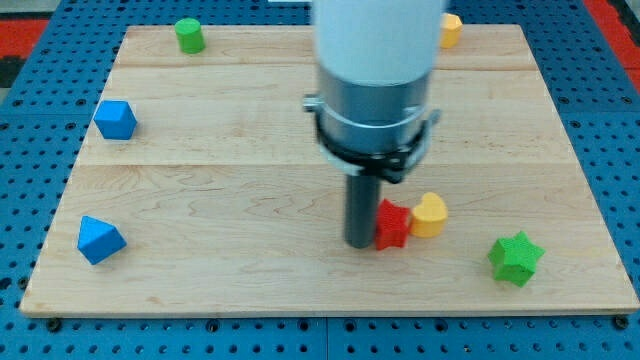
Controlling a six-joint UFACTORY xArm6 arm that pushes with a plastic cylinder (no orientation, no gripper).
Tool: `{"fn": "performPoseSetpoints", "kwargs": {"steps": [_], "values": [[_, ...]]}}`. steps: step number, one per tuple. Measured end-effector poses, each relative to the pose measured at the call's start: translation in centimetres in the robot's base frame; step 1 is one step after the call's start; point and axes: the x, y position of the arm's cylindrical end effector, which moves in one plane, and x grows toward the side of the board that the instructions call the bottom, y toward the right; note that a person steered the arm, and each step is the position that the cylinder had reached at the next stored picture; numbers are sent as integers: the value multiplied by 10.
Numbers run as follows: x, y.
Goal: Push the red star to the top left of green star
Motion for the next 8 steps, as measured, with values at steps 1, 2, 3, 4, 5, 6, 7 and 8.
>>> {"fn": "performPoseSetpoints", "kwargs": {"steps": [1, 2, 3, 4, 5, 6, 7, 8], "values": [[0, 36], [10, 33], [10, -17], [-37, -26], [-47, 42], [-40, 79], [-37, 2], [-36, -85]]}}
